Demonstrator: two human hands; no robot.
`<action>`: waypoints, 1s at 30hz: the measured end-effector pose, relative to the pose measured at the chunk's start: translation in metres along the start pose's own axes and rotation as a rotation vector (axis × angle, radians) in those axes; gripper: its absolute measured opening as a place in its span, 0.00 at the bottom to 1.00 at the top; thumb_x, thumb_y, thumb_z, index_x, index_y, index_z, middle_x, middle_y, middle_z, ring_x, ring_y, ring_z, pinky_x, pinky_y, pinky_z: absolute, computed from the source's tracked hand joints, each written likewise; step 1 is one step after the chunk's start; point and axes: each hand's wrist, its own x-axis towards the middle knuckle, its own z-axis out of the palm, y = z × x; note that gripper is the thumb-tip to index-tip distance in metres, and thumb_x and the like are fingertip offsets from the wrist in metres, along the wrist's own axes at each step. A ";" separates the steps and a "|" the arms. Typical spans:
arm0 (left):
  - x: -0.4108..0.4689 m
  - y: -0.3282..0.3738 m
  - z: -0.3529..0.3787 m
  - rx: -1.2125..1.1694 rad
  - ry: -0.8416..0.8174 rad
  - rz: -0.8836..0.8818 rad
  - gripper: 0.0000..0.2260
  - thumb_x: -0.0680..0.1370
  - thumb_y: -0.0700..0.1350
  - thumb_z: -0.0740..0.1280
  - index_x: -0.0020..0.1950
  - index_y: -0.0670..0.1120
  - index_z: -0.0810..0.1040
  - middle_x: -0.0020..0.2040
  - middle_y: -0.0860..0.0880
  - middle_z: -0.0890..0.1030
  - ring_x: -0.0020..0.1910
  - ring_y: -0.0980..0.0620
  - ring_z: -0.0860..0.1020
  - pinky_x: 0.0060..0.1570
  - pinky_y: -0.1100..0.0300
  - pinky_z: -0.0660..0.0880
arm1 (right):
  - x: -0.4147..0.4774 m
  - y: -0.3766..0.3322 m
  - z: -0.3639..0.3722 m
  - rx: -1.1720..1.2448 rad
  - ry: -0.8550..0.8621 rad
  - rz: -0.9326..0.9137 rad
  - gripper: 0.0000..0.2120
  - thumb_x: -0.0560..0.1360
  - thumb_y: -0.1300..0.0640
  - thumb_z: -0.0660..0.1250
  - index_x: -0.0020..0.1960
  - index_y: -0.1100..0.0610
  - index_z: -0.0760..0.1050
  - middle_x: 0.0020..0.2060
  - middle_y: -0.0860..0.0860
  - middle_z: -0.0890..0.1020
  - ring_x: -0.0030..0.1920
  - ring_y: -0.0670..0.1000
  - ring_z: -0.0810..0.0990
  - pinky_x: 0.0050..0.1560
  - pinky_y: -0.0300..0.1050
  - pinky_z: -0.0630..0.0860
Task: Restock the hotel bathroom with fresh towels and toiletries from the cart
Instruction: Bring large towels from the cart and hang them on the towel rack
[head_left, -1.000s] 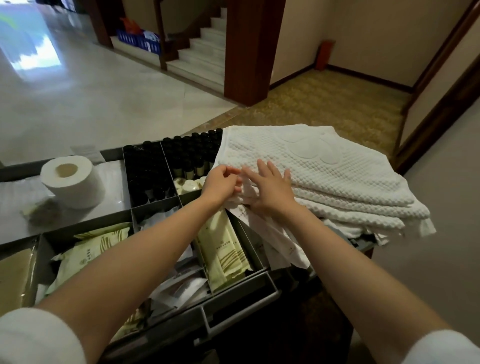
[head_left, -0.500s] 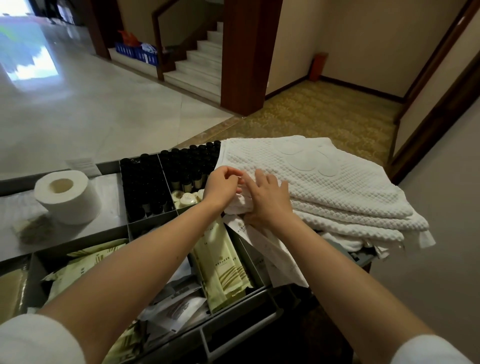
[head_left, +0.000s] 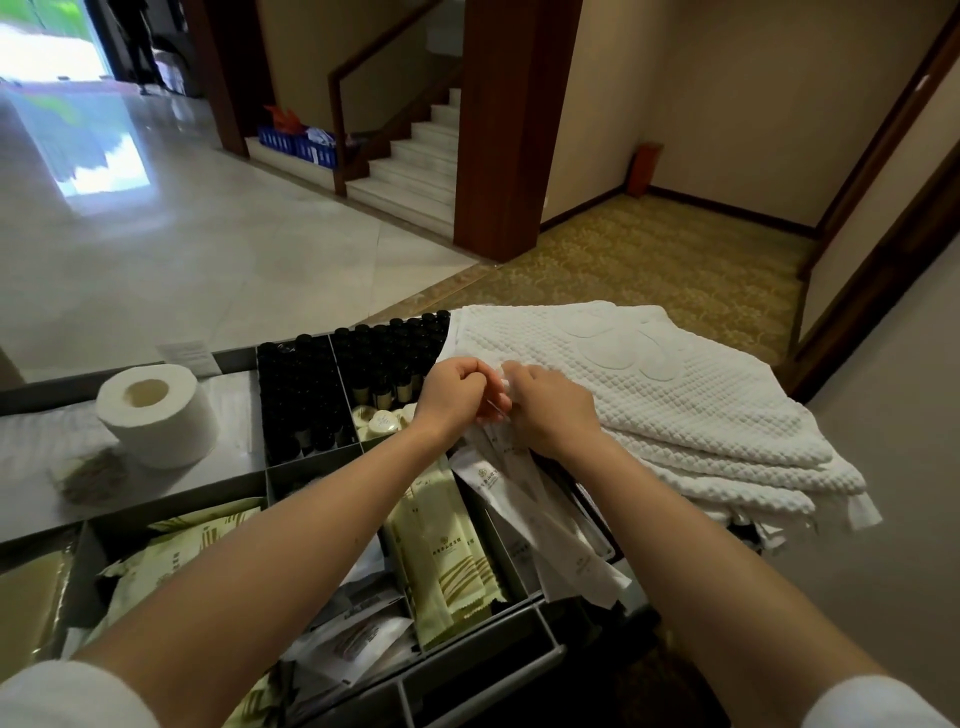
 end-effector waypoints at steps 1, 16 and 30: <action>-0.001 0.000 0.001 0.007 -0.013 -0.004 0.14 0.74 0.29 0.55 0.36 0.38 0.77 0.31 0.41 0.82 0.28 0.46 0.79 0.29 0.59 0.75 | 0.000 0.002 -0.002 0.039 0.000 0.009 0.22 0.76 0.48 0.63 0.68 0.48 0.64 0.60 0.52 0.77 0.59 0.58 0.75 0.44 0.49 0.68; 0.032 -0.011 0.053 -0.029 -0.021 -0.428 0.66 0.57 0.75 0.70 0.77 0.38 0.41 0.68 0.41 0.73 0.63 0.44 0.75 0.63 0.47 0.74 | -0.017 0.017 -0.015 0.591 0.117 0.325 0.18 0.74 0.47 0.68 0.60 0.51 0.68 0.56 0.50 0.82 0.55 0.55 0.80 0.53 0.54 0.77; 0.056 -0.004 0.116 -0.115 0.501 -0.557 0.50 0.73 0.63 0.69 0.80 0.44 0.40 0.80 0.43 0.46 0.78 0.43 0.49 0.74 0.49 0.50 | -0.084 0.073 -0.012 1.073 0.364 0.743 0.12 0.77 0.63 0.62 0.58 0.52 0.74 0.54 0.49 0.80 0.53 0.48 0.79 0.54 0.45 0.77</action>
